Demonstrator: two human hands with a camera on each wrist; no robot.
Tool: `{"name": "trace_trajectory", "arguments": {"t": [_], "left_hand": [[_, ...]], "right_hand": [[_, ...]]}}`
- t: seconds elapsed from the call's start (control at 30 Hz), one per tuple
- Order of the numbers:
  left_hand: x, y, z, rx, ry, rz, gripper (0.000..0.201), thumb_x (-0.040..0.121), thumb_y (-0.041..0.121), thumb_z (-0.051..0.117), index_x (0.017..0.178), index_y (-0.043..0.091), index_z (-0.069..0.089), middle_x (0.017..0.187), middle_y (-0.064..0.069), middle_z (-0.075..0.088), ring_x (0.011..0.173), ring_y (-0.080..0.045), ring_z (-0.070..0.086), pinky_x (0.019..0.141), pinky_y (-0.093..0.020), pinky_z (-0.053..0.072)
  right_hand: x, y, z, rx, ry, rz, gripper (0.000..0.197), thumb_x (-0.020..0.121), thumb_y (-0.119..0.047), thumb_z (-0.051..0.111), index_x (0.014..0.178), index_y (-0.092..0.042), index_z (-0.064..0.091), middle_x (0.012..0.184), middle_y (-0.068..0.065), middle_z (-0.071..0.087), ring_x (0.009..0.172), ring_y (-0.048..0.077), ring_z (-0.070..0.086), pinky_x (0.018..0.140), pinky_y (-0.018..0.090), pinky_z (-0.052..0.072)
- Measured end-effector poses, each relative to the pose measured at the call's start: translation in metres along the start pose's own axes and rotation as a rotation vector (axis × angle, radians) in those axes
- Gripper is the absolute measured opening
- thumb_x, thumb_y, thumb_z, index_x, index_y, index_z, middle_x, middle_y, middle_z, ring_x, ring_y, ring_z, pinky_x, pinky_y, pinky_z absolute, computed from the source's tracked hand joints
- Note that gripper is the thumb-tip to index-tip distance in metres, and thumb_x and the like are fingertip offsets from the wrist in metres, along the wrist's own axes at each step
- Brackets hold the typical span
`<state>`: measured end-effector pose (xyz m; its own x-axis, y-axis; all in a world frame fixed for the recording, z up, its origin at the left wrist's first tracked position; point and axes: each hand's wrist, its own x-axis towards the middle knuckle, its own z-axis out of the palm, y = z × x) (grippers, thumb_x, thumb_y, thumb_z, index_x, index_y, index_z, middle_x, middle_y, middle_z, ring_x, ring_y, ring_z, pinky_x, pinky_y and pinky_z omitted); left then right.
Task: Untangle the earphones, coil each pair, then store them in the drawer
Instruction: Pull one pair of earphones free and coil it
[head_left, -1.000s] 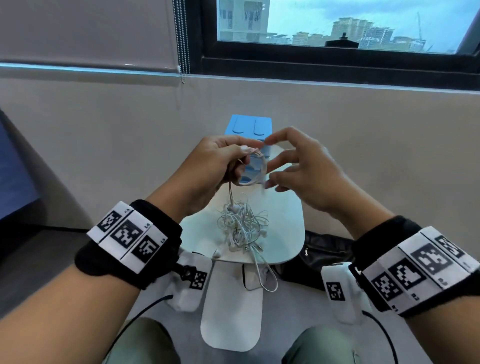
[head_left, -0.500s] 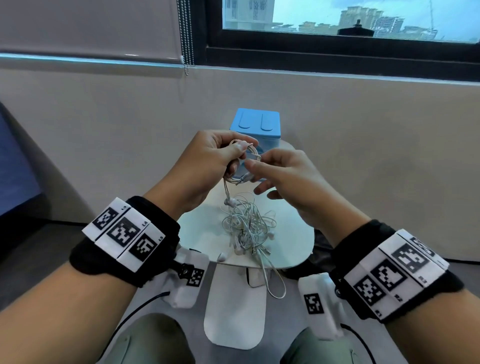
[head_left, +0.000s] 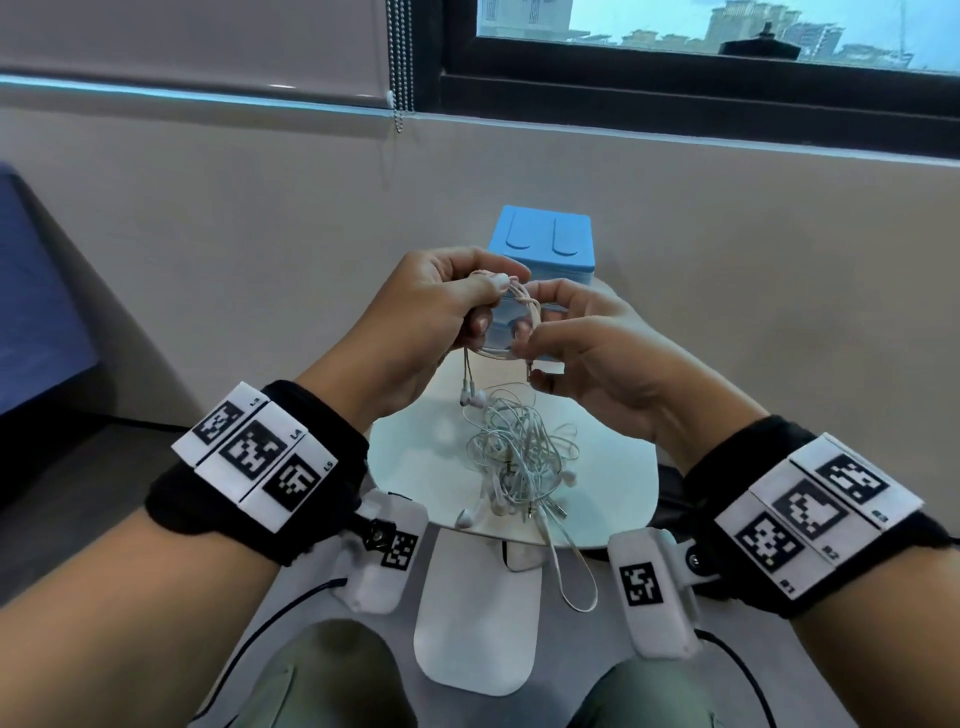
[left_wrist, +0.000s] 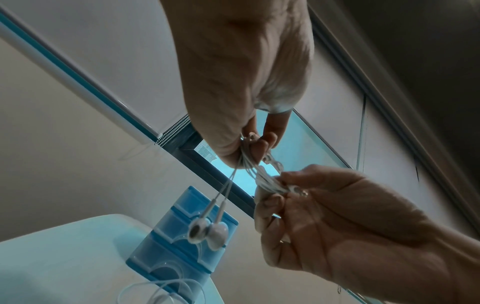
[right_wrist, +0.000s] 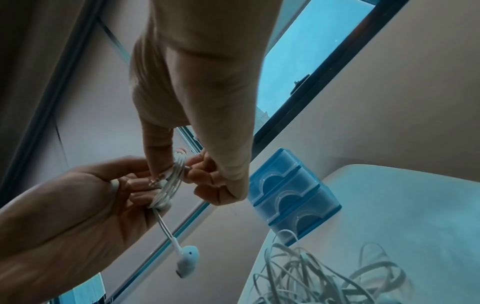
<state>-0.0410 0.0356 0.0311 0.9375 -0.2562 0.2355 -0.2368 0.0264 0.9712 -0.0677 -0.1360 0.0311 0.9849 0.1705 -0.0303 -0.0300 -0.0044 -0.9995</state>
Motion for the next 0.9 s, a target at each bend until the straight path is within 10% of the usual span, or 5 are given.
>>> {"name": "trace_trajectory", "arguments": {"t": [0.2, 0.53, 0.9], "left_hand": [[0.008, -0.007, -0.004, 0.076, 0.023, 0.012, 0.022, 0.104, 0.005, 0.053, 0.110, 0.004, 0.074, 0.068, -0.003, 0.052, 0.058, -0.010, 0.048, 0.057, -0.022, 0.042], [0.016, -0.013, -0.004, 0.059, 0.040, 0.014, 0.021, 0.104, 0.007, 0.055, 0.110, 0.007, 0.075, 0.081, -0.015, 0.055, 0.059, -0.012, 0.047, 0.057, -0.023, 0.041], [0.018, -0.007, 0.003, -0.139, 0.024, -0.058, 0.021, 0.104, 0.004, 0.053, 0.111, 0.001, 0.072, 0.072, 0.004, 0.064, 0.054, -0.007, 0.035, 0.049, -0.017, 0.035]], "right_hand": [[0.008, -0.006, -0.002, -0.390, 0.029, -0.063, 0.037, 0.086, 0.009, 0.071, 0.118, -0.003, 0.057, 0.085, 0.018, 0.067, 0.072, 0.022, 0.069, 0.074, 0.038, 0.058], [0.017, -0.003, 0.000, -0.376, 0.056, 0.004, 0.014, 0.092, -0.014, 0.067, 0.105, -0.009, 0.067, 0.091, 0.013, 0.076, 0.072, 0.016, 0.066, 0.072, 0.035, 0.048], [0.015, 0.005, -0.007, 0.180, -0.100, 0.025, 0.015, 0.085, -0.007, 0.067, 0.093, -0.020, 0.066, 0.089, 0.006, 0.062, 0.094, 0.024, 0.048, 0.062, 0.028, 0.042]]}}
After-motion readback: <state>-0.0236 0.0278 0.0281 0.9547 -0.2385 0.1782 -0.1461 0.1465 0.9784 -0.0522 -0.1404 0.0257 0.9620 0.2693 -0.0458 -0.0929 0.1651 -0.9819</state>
